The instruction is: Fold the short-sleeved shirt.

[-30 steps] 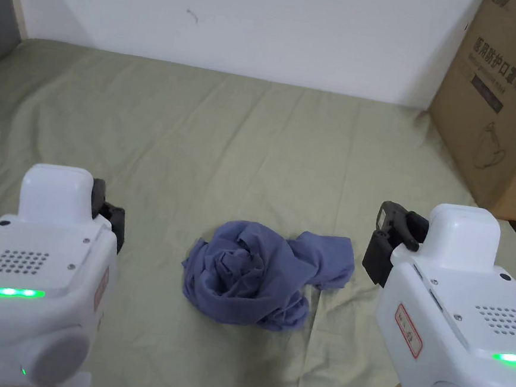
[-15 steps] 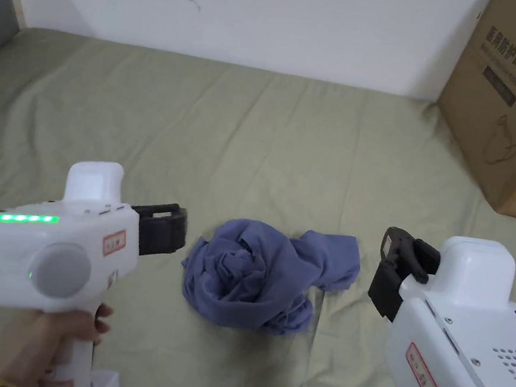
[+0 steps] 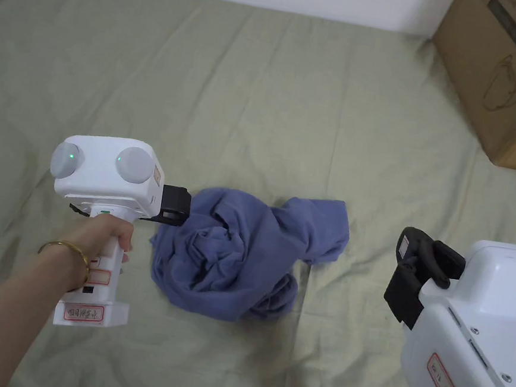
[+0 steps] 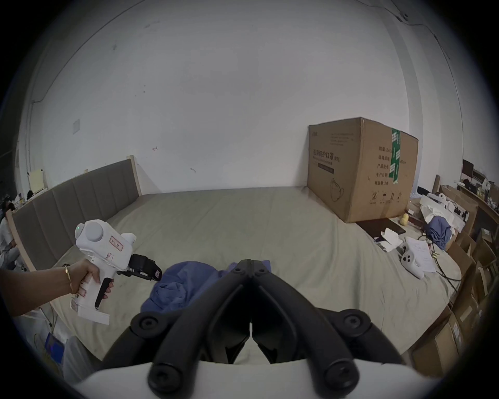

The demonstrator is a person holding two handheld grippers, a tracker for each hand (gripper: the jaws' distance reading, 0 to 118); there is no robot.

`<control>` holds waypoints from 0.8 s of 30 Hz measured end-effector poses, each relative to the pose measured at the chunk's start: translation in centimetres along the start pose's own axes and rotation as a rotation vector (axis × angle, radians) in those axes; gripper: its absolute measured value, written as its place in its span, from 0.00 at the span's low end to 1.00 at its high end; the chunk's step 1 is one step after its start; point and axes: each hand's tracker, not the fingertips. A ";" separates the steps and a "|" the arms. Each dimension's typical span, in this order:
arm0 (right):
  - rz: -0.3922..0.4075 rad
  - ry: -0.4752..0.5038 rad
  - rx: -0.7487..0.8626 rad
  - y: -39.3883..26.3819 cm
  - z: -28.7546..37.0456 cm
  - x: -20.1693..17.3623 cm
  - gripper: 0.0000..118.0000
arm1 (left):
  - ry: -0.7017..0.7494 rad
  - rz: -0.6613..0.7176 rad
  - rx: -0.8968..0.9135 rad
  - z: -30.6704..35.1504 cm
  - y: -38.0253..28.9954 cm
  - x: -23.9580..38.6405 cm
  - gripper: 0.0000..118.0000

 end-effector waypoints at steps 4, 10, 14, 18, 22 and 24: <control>-0.015 -0.013 -0.029 -0.3 -1.1 0.6 0.00 | 0.015 -0.075 -0.087 -2.3 0.1 1.2 0.78; -0.021 -0.013 -0.050 -0.7 -1.7 0.8 0.00 | -0.119 0.047 -0.095 -1.7 0.0 1.9 0.11; -0.011 0.004 -0.054 -0.4 -1.7 0.6 0.00 | -0.100 -0.013 -0.039 0.1 -0.5 1.4 0.08; 0.028 -0.021 -0.128 1.3 -3.2 0.3 0.39 | -0.144 -0.009 0.108 3.8 -1.9 0.5 0.06; -0.026 0.040 -0.205 3.8 -6.9 0.8 0.81 | -0.200 -0.005 0.160 6.5 -3.8 -0.8 0.06; -0.010 0.016 -0.198 5.0 -9.2 0.6 0.91 | -0.210 0.011 0.173 7.2 -4.6 -1.3 0.05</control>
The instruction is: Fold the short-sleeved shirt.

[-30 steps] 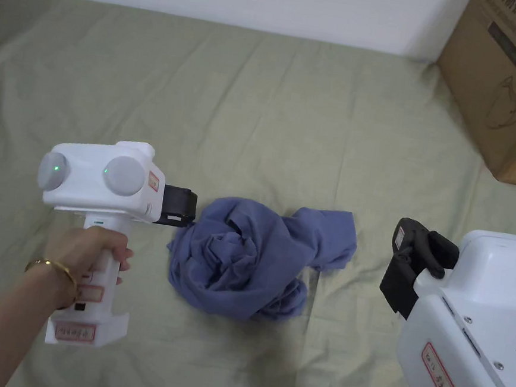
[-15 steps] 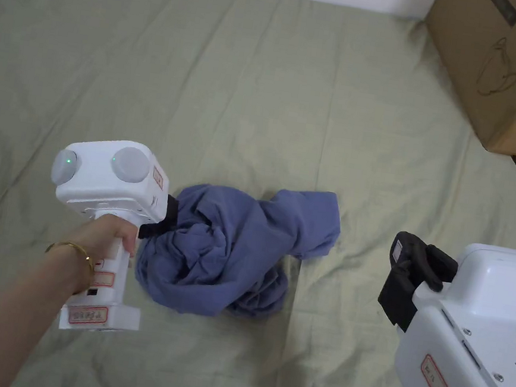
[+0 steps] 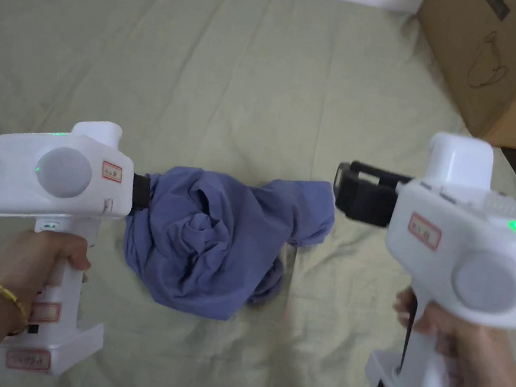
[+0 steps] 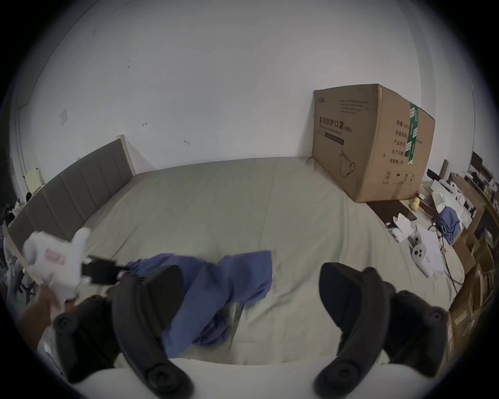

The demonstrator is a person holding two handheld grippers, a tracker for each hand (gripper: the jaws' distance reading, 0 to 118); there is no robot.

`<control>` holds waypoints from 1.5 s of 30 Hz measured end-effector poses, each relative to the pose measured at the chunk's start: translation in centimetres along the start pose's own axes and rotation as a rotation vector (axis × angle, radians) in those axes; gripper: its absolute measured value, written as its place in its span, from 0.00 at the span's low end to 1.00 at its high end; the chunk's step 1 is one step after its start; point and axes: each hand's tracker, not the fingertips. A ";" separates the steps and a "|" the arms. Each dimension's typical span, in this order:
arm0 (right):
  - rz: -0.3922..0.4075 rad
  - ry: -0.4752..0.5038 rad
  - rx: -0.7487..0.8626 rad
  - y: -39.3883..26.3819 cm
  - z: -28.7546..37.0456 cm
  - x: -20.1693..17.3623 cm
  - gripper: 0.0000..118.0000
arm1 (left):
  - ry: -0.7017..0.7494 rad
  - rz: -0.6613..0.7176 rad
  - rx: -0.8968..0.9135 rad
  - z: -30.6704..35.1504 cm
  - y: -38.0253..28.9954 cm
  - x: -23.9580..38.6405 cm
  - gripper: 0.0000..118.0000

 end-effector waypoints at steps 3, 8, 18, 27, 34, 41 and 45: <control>0.051 -0.011 -0.046 2.2 -4.2 -0.2 1.00 | 0.012 0.037 0.052 1.0 -1.0 -0.7 0.01; 0.067 -0.053 -0.346 3.8 -15.6 -0.7 1.00 | 0.024 0.110 0.088 1.5 -1.8 -2.6 0.00; -0.087 -0.148 -0.626 -0.8 -28.3 -0.8 0.52 | -0.021 0.231 0.098 0.1 -2.1 -4.6 0.00; -0.123 0.029 -0.516 0.6 -22.5 0.7 0.02 | -0.042 0.243 0.103 1.0 -1.6 -5.5 0.00; -0.197 0.166 -0.216 6.2 -5.8 6.3 0.02 | -0.088 0.249 0.230 7.4 0.0 -5.3 0.00; -0.168 0.205 0.057 12.7 9.4 9.2 0.02 | -0.065 0.196 0.442 17.6 3.4 -4.8 0.00; -0.156 0.152 0.204 16.6 15.0 10.7 0.02 | -0.092 0.192 0.548 23.6 6.0 -5.0 0.00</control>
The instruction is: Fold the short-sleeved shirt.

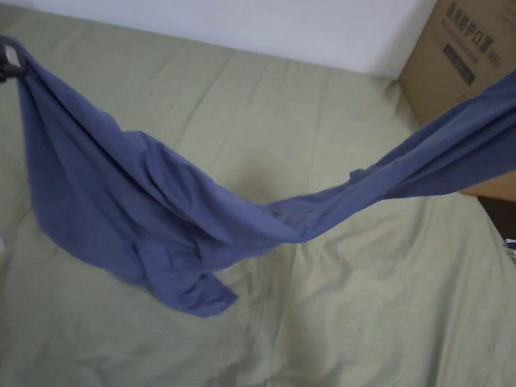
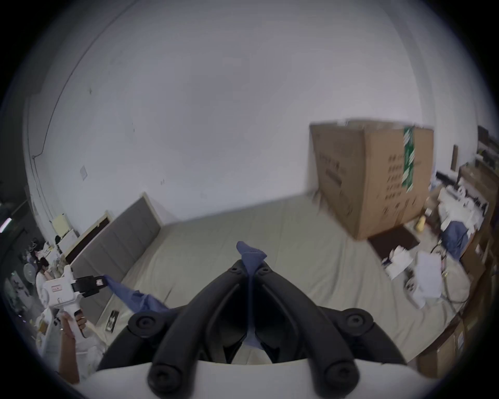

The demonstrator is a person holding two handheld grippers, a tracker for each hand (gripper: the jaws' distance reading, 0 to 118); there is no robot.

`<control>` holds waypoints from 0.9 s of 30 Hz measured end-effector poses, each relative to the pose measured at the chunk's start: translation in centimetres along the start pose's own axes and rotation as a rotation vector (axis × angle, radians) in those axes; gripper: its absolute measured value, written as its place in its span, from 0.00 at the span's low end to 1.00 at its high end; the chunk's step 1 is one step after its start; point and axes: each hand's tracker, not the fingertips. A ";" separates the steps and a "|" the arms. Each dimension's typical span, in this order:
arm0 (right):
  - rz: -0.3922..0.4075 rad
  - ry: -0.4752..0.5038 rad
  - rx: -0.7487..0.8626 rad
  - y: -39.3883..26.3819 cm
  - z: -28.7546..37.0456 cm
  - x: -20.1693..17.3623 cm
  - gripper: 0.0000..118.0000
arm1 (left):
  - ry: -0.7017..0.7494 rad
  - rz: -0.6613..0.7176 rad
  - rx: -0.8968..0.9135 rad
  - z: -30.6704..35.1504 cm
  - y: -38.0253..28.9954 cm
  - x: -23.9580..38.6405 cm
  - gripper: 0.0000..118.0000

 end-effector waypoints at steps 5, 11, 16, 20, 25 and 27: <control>0.054 -0.054 0.065 5.9 2.3 -0.5 0.02 | 0.014 -0.048 0.130 3.3 6.8 1.8 0.00; 0.052 -0.131 0.088 11.1 0.5 -2.0 0.02 | 0.115 -0.065 0.209 3.5 14.2 2.0 0.00; 0.057 -0.207 0.091 14.5 -3.3 -3.0 0.02 | 0.210 -0.062 0.233 1.5 18.4 2.7 0.00; 0.074 -0.241 0.080 16.3 -6.7 -4.2 0.02 | 0.256 -0.027 0.241 -1.3 21.2 2.6 0.00; 0.034 -0.277 0.091 17.2 -11.5 -4.7 0.02 | 0.342 -0.083 0.255 -5.4 23.4 2.9 0.00; 0.042 -0.287 0.078 17.0 -13.7 -4.2 0.02 | 0.330 -0.080 0.252 -6.4 22.7 3.4 0.00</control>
